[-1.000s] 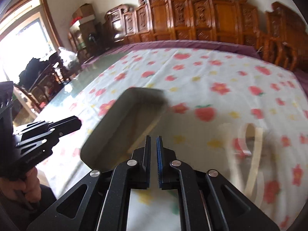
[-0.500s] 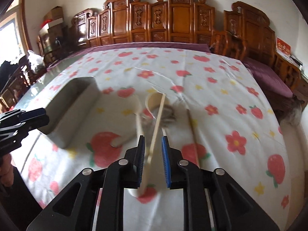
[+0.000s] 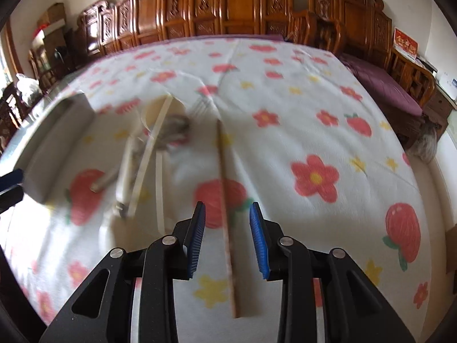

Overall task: Organize utensils
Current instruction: 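Grasp another dark chopstick with the right tool while the left tool returns to the utensils, then grasp a white plastic spoon from the pile with the left tool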

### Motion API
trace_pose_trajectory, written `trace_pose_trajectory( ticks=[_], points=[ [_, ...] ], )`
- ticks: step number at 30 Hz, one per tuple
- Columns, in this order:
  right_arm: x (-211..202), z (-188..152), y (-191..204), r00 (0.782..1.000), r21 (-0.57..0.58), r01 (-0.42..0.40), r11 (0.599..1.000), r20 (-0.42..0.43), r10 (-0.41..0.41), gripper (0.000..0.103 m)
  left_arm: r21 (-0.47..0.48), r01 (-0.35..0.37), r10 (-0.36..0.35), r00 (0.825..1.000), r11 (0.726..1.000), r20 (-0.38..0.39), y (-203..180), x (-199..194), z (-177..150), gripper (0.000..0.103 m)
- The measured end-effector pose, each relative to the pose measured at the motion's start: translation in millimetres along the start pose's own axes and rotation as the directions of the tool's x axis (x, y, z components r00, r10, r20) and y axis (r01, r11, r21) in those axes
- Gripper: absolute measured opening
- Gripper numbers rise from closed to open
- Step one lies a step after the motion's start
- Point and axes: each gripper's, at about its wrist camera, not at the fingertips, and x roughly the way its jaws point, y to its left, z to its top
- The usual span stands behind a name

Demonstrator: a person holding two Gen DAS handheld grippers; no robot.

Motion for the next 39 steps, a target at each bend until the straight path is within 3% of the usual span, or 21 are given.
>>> trace_pose_trajectory(
  ticks=[3,5,7,9,18,27,33,39],
  points=[
    [5.9,-2.8,-4.1,1.000,-0.001,0.001,1.000,-0.015,-0.001,0.034,0.002,0.006,-0.006,1.000,1.000,-0.012,-3.6,5.1,-3.1,0.035],
    [8.7,-4.7,-3.6,1.000,-0.019,0.022,1.000,-0.021,-0.022,0.029,0.011,0.009,-0.009,1.000,1.000,-0.016,-6.9,7.1,-4.3,0.035],
    [7.8,-6.0,-4.2,0.999,-0.028,0.032,0.999,-0.018,-0.033,0.015,0.010,0.015,-0.014,1.000,1.000,-0.016,-9.2,7.9,-3.9,0.035],
    [7.1,-7.4,-5.8,0.999,-0.028,0.045,0.999,-0.017,-0.046,0.008,0.013,0.019,-0.019,1.000,1.000,-0.017,-12.6,8.2,-2.8,0.039],
    [6.4,-6.8,-15.2,0.998,0.008,0.068,0.998,-0.016,-0.068,0.006,0.056,0.020,-0.020,1.000,0.998,-0.007,-40.8,13.9,11.8,0.041],
    [6.7,-6.2,-17.2,0.998,0.027,0.059,0.998,-0.011,-0.058,0.006,0.039,0.069,-0.067,0.996,0.997,-0.051,-72.7,48.6,21.9,0.041],
    [5.9,-7.0,-18.5,0.999,0.032,0.051,0.998,-0.008,-0.051,0.006,-0.011,0.124,-0.125,0.987,0.992,-0.098,-81.5,70.2,22.3,0.041],
    [5.9,-7.0,-18.0,0.999,0.035,0.049,0.998,-0.007,-0.049,0.006,-0.058,0.133,-0.140,0.981,0.989,-0.133,-83.1,87.4,20.7,0.041]
  ],
)
